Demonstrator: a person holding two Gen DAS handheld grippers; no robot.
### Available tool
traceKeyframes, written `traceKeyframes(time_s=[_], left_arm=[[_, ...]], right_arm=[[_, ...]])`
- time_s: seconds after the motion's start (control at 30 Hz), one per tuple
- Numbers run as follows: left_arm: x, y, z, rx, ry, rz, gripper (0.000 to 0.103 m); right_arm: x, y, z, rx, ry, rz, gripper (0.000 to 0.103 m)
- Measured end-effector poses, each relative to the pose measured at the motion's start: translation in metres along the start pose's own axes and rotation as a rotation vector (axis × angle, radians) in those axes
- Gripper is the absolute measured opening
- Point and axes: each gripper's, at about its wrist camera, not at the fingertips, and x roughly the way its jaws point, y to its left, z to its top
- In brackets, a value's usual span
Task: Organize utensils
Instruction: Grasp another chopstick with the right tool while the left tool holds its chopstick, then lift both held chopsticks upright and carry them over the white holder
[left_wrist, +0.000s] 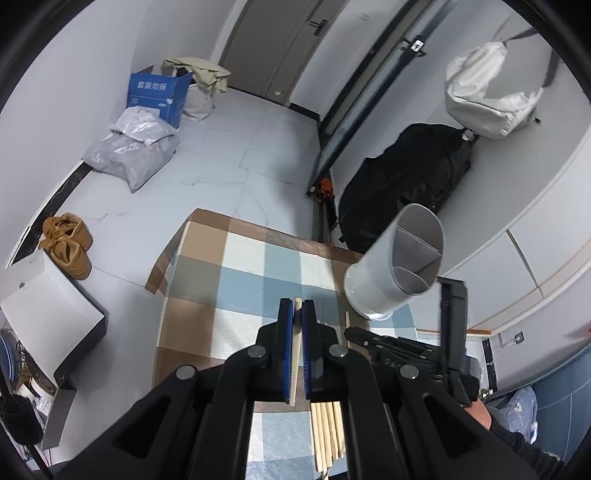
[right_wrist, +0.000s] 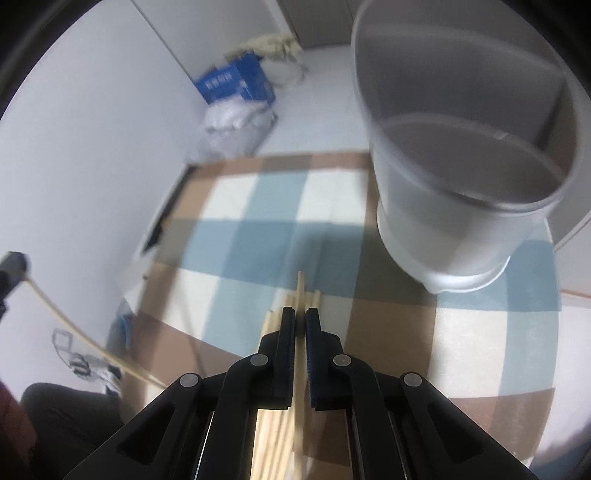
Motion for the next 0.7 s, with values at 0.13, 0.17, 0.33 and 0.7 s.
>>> traceKeyframes(time_s=[0.13, 0.17, 0.33, 0.7], left_arm=[[-0.006, -0.020, -0.001, 0.071, -0.008, 0.002, 0.000], [-0.007, -0.026, -0.001, 0.089, -0.007, 0.006, 0.000], [-0.011, -0.053, 0.000, 0.162, 0.006, 0.009, 0.000], [-0.020, -0.103, 0.017, 0.280, 0.008, 0.040, 0.000]], right_arm=[[-0.035, 0.007, -0.009, -0.036, -0.124, 0.036, 0.005], [-0.044, 0.007, -0.011, -0.044, -0.155, 0.039, 0.005], [-0.085, 0.015, -0.026, -0.111, -0.325, 0.036, 0.004], [-0.146, 0.008, -0.029, -0.117, -0.545, 0.072, 0.004]])
